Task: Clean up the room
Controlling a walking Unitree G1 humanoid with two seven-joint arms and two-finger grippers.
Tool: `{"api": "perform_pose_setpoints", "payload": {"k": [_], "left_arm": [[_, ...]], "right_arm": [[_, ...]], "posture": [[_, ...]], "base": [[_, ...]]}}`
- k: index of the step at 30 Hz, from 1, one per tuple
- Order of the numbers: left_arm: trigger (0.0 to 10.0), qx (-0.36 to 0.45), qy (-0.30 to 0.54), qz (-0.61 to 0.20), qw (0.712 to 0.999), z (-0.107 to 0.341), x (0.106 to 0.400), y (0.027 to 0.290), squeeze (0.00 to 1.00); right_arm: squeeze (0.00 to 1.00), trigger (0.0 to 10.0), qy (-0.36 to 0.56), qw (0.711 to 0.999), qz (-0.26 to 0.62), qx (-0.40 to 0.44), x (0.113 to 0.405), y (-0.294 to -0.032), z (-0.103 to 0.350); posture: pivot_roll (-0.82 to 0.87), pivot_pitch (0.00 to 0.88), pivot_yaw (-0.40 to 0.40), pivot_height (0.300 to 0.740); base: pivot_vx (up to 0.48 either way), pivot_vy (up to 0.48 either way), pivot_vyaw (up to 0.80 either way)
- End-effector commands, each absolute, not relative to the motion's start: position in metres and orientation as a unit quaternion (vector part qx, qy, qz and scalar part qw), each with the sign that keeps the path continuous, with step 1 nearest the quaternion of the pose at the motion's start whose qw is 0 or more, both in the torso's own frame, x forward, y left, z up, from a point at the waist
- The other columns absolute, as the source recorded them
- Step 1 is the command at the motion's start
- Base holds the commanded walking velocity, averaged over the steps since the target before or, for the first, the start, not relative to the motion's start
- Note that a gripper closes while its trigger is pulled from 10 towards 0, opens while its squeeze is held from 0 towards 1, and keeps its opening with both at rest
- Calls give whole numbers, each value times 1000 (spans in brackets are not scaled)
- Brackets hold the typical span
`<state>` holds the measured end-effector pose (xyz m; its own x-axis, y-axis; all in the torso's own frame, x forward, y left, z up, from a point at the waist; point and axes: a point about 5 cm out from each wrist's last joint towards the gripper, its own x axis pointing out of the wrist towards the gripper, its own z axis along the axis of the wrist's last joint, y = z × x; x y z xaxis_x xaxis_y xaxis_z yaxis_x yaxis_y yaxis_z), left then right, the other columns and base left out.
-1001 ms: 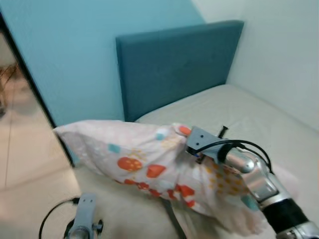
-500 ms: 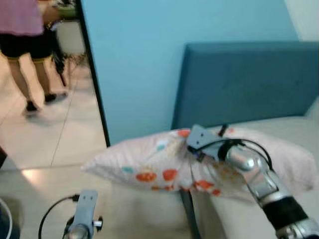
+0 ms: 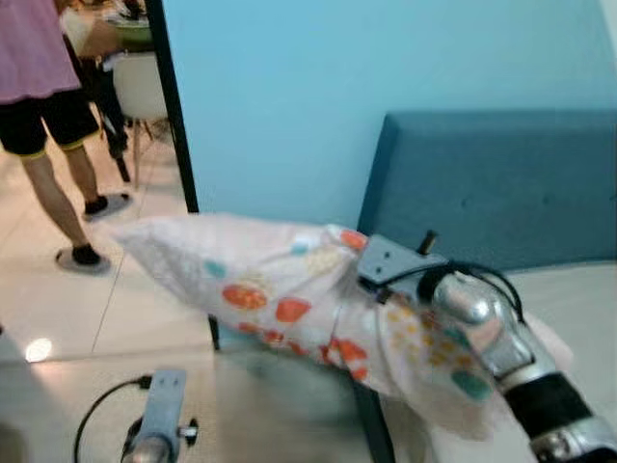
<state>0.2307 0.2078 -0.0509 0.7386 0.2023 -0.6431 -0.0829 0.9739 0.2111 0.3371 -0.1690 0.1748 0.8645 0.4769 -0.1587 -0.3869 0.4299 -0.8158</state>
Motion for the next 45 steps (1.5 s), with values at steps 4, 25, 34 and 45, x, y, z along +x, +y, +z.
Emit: {"api": "perform_pose_setpoints", "payload": {"k": [4, 25, 34, 45], "left_arm": [[10000, 80, 367, 74, 924, -55, 226, 206, 0], [10000, 65, 361, 90, 926, -53, 228, 207, 0], [10000, 67, 357, 95, 927, -51, 230, 210, 0], [10000, 65, 356, 93, 928, -51, 230, 209, 0]], "right_arm": [[0, 10000, -85, 836, 237, -487, 340, -173, 194], [0, 10000, -78, 783, 209, -581, 348, -196, 200], [0, 10000, -87, 767, 212, -600, 349, -195, 194], [0, 10000, -64, 731, 188, -653, 356, -213, 185]], "posture": [[-15, 0, -67, 740], [-12, 0, -73, 740], [-16, 0, -74, 740], [-17, 0, -77, 740]], "base": [[0, 0, 0], [0, -305, 0], [0, 0, 0], [0, 0, 0]]}}
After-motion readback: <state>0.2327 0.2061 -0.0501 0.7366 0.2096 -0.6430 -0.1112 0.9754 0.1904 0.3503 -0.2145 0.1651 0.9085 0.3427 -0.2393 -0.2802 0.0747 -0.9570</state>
